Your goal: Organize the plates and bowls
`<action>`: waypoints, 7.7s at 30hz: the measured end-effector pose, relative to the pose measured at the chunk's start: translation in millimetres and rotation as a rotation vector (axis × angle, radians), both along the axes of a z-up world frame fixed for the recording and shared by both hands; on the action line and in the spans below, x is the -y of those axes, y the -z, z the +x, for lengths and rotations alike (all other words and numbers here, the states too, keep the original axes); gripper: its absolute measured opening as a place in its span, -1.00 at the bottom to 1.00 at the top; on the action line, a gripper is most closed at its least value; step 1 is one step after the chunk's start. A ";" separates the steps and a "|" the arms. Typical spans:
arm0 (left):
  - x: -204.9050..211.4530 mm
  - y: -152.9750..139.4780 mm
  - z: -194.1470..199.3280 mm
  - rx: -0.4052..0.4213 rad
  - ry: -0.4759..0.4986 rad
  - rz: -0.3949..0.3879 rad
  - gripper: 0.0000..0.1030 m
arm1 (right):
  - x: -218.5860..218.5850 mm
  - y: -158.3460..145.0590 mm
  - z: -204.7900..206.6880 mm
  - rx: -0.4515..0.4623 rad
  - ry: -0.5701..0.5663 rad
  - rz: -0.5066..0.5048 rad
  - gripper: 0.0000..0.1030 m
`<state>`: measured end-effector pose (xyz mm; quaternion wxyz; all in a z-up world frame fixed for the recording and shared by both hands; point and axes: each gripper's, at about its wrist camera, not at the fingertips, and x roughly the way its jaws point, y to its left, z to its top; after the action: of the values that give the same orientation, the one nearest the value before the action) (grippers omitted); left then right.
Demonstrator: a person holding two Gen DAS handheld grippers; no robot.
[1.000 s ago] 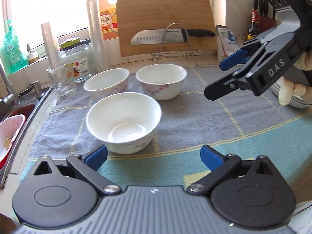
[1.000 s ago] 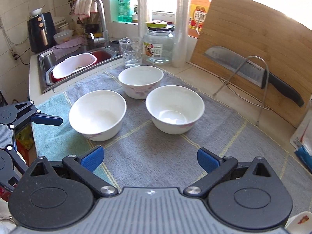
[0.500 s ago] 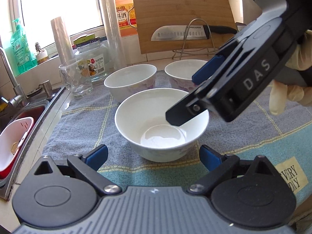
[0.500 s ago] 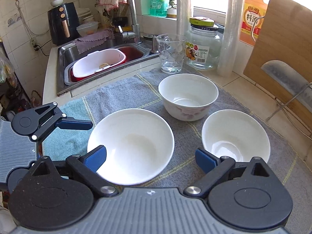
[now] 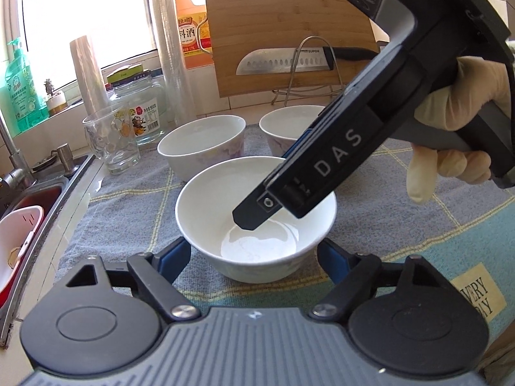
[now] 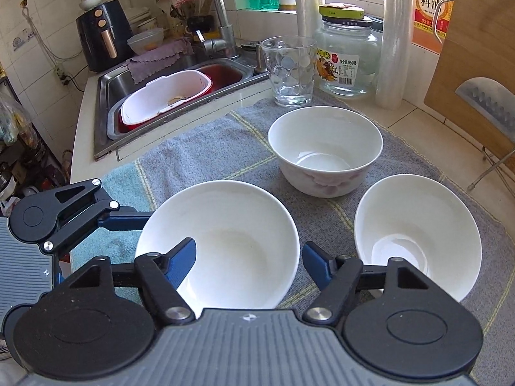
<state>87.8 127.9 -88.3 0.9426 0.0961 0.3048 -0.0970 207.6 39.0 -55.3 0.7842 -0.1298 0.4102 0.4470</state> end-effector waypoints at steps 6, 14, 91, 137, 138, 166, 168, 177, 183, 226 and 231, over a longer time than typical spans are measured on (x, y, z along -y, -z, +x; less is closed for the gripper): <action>0.5 -0.5 -0.4 -0.004 0.000 0.003 0.63 | 0.0 -1.0 1.0 -0.013 -0.003 0.002 0.41; 4.3 -7.1 -3.4 -0.013 0.020 0.001 0.63 | 8.9 -5.5 -2.5 -0.034 0.014 0.012 0.41; 71.5 -39.5 -40.3 -0.090 0.287 -0.094 0.86 | 172.8 -26.5 -58.6 -0.026 0.244 0.002 0.91; 48.0 -0.9 112.5 -0.029 0.161 -0.012 0.78 | 87.0 -5.0 107.7 -0.037 0.170 -0.073 0.58; 48.2 -0.5 113.5 -0.031 0.163 -0.011 0.77 | 86.3 -3.6 108.3 -0.041 0.172 -0.070 0.56; 48.0 -0.5 120.8 -0.043 0.184 -0.012 0.68 | 79.4 -0.5 109.0 -0.059 0.187 -0.070 0.30; 48.2 -0.8 120.4 -0.047 0.182 -0.012 0.68 | 80.0 -2.3 107.8 -0.060 0.186 -0.064 0.30; 51.3 -8.8 108.8 -0.047 0.186 0.004 0.68 | 84.1 -15.0 93.4 -0.055 0.175 -0.049 0.30; 55.9 -19.5 92.9 -0.047 0.188 0.013 0.68 | 90.6 -27.3 76.3 -0.053 0.157 -0.032 0.30; 82.3 -62.7 -34.4 -0.067 0.217 -0.023 0.68 | 153.2 -70.2 -57.4 -0.041 0.136 0.077 0.31; 89.8 -61.7 -37.7 -0.079 0.238 -0.027 0.68 | 165.1 -68.5 -65.3 -0.047 0.158 0.084 0.31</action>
<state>50.2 38.1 -26.6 0.9127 0.1152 0.3270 -0.2162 142.3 -126.0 13.1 0.8120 -0.0535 0.4182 0.4036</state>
